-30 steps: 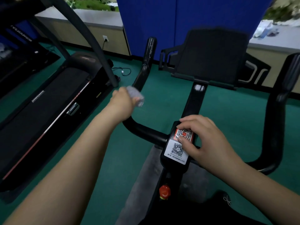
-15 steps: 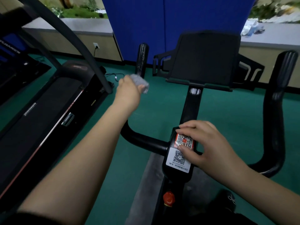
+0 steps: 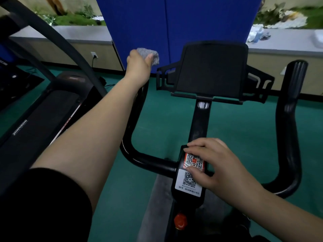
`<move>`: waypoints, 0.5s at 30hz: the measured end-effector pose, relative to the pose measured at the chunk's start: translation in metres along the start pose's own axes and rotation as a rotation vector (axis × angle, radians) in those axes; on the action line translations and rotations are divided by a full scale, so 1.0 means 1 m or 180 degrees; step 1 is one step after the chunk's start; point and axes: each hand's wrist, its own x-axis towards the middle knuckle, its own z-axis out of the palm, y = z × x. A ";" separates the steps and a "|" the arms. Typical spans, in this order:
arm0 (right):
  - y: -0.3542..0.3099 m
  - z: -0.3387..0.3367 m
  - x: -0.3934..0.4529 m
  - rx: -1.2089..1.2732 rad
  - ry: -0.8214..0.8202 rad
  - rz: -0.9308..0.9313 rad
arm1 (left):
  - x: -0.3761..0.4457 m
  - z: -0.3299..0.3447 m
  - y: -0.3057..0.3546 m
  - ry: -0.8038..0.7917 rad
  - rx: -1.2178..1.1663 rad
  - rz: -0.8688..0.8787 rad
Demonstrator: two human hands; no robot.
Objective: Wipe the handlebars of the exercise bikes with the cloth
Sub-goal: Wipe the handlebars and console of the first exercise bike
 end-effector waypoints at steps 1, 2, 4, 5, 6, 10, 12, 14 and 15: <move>0.000 0.000 -0.001 -0.0004 -0.0004 -0.0003 | 0.003 0.003 -0.003 0.0063 0.0130 0.0008; 0.001 0.000 -0.001 -0.0008 -0.0007 -0.0008 | 0.002 0.004 -0.004 0.0104 0.0244 0.0028; 0.002 -0.001 -0.001 -0.0017 0.0001 -0.0012 | -0.007 0.002 -0.003 0.0002 0.0390 -0.0040; 0.003 0.000 -0.001 -0.0011 0.0010 -0.0013 | -0.008 0.003 -0.006 -0.0057 0.0467 -0.0149; 0.003 0.000 -0.001 0.0000 0.0015 -0.0013 | -0.010 0.004 -0.012 -0.0215 0.0670 -0.0294; 0.003 0.000 -0.001 0.0051 -0.0010 0.0009 | -0.046 -0.006 -0.049 -0.1043 0.1581 -0.0421; 0.003 -0.001 -0.002 0.0069 -0.0009 0.0035 | -0.071 -0.015 -0.075 -0.1242 0.1425 -0.0550; 0.001 -0.001 -0.002 0.0066 -0.0002 0.0040 | -0.088 -0.024 -0.089 -0.1249 0.1383 -0.0532; 0.001 -0.001 -0.001 0.0057 -0.0013 0.0042 | -0.087 -0.022 -0.090 -0.1171 0.1294 -0.0515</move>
